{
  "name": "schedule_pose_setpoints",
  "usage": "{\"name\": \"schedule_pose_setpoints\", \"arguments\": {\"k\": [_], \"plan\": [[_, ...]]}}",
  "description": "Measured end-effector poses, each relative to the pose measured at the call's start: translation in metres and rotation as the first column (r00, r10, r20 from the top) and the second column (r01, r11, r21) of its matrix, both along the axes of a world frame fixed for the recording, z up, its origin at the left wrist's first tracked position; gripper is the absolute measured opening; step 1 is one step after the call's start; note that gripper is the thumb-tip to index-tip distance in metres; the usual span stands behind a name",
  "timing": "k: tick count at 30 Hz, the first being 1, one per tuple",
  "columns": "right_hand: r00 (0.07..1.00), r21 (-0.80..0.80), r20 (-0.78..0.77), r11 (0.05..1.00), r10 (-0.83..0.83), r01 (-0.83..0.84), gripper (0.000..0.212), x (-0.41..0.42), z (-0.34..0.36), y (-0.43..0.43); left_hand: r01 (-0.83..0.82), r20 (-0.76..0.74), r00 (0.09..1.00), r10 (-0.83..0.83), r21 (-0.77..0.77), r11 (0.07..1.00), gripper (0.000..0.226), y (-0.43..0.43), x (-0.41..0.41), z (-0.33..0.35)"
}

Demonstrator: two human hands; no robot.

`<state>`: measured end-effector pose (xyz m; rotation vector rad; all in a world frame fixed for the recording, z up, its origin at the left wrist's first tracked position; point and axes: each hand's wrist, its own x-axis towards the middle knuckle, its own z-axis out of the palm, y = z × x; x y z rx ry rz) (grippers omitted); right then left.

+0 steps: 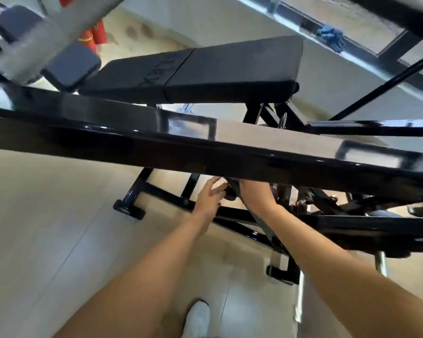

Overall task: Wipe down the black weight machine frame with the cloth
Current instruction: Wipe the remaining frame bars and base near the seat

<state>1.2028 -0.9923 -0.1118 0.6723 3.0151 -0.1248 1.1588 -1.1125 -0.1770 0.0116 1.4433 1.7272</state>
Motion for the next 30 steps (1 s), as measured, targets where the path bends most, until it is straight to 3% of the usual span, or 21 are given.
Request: {"name": "schedule_pose_setpoints", "arguments": {"k": [2, 4, 6, 8, 10, 14, 18, 22, 25, 30], "plan": [[0.988, -0.108, -0.156, 0.993, 0.022, -0.039, 0.023, 0.028, -0.03, -0.015, 0.003, 0.005, 1.0, -0.002, -0.06, 0.998, 0.043, -0.027, 0.02, -0.007], [0.974, -0.257, -0.227, 0.964, 0.012, -0.071, 0.026, 0.052, -0.04, -0.042, 0.007, -0.008, 1.0, -0.008, -0.121, 0.993, 0.045, -0.047, 0.03, -0.005], [0.98, -0.425, -0.183, 0.905, -0.08, -0.006, 0.026, 0.071, -0.033, -0.062, 0.045, -0.02, 0.999, -0.049, -0.181, 0.982, 0.046, -0.068, 0.043, 0.006], [0.975, -0.605, -0.088, 0.788, -0.206, 0.112, 0.029, 0.089, -0.02, -0.08, 0.064, -0.038, 0.997, -0.073, -0.207, 0.976, 0.045, -0.093, 0.057, 0.018], [0.96, -0.693, -0.048, 0.702, -0.274, 0.165, 0.032, 0.101, -0.002, -0.09, 0.092, -0.058, 0.993, -0.107, -0.217, 0.972, 0.046, -0.11, 0.067, 0.036], [0.964, -0.762, -0.013, 0.627, -0.267, 0.163, 0.038, 0.131, 0.049, -0.108, 0.115, -0.046, 0.991, -0.127, -0.205, 0.972, 0.033, -0.132, 0.089, 0.097], [0.97, -0.775, -0.073, 0.626, -0.23, 0.09, 0.044, 0.147, 0.101, -0.115, 0.191, -0.104, 0.97, -0.221, -0.238, 0.952, 0.027, -0.145, 0.094, 0.153], [0.943, -0.865, 0.009, 0.471, -0.332, 0.174, 0.043, 0.153, 0.159, -0.126, 0.14, -0.188, 0.957, -0.222, -0.373, 0.917, 0.012, -0.148, 0.092, 0.2], [0.922, -0.829, -0.099, 0.544, -0.375, 0.132, 0.035, 0.15, 0.201, -0.128, 0.118, -0.224, 0.957, -0.185, -0.282, 0.952, 0.01, -0.152, 0.086, 0.247], [0.846, -0.634, -0.423, 0.773, -0.326, -0.019, 0.017, 0.132, 0.269, -0.124, 0.081, -0.535, 0.83, -0.155, -0.16, 0.984, 0.011, -0.15, 0.064, 0.315]]}}
